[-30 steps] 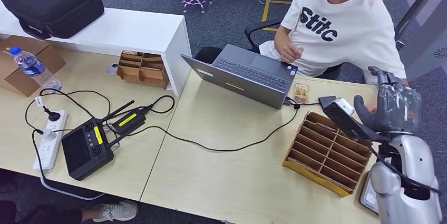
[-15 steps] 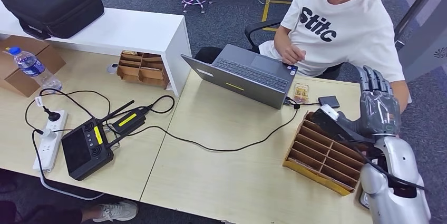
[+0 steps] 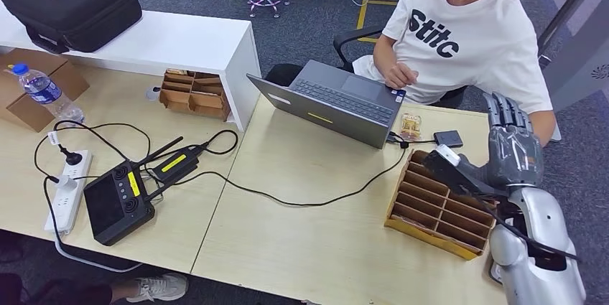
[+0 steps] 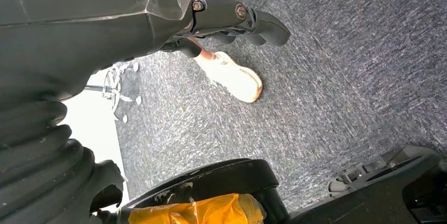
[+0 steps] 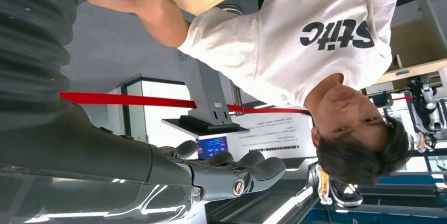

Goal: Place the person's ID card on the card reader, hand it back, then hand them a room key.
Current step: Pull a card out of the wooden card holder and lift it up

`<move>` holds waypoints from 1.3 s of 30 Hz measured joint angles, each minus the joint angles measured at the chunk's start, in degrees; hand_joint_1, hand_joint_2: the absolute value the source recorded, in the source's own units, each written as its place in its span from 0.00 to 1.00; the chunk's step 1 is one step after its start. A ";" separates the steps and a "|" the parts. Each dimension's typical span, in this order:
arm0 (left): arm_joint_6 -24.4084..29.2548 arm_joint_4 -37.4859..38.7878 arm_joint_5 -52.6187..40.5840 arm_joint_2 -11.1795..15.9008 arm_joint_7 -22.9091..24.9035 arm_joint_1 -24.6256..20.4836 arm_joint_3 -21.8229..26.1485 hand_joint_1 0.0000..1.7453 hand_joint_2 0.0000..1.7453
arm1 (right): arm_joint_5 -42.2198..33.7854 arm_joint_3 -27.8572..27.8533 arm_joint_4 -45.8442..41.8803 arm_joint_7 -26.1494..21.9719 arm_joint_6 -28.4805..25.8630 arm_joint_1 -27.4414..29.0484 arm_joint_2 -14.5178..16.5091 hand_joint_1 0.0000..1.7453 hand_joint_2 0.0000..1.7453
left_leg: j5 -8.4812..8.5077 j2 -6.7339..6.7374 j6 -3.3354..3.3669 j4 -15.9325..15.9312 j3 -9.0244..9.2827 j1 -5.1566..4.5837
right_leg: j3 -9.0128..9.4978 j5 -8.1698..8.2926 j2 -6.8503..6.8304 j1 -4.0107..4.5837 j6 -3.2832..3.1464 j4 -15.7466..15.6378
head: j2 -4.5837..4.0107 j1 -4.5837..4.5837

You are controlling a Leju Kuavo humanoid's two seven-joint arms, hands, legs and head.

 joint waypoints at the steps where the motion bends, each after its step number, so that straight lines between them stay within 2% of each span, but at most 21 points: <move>1: 0.01 0.00 0.01 0.00 -0.01 0.00 0.01 0.00 1.00 | -0.12 -0.02 -0.01 0.00 -0.07 0.15 -0.10 0.00 1.00 | 0.00 0.00 0.00 0.00 0.00 0.00 | 0.00 0.00 0.00 0.00 0.00 0.00 | 0.00 0.00; 7: 0.07 0.00 0.23 0.00 -0.10 0.02 0.15 0.00 1.00 | -1.03 -0.69 -0.01 -0.37 -0.93 1.49 -0.68 0.00 1.00 | 0.00 -0.01 0.00 0.00 0.00 0.00 | -0.02 0.00 -0.01 0.00 0.00 -0.01 | 0.00 0.01; 19: 0.39 0.01 0.72 0.00 -0.44 0.06 0.66 0.00 1.00 | -3.96 -5.62 -0.68 -2.81 -3.48 8.17 -1.32 0.00 1.00 | -0.02 0.00 0.02 0.00 -0.01 0.00 | -0.03 -0.01 0.00 0.00 0.00 -0.01 | 0.00 0.01; 39: 0.43 0.01 0.73 0.00 -0.46 0.06 0.70 0.00 1.00 | -3.99 -6.79 -0.87 -2.82 -3.49 9.03 -1.32 0.00 1.00 | -0.02 0.02 0.02 0.00 -0.01 0.00 | -0.03 -0.01 0.01 0.00 0.00 -0.01 | 0.00 0.01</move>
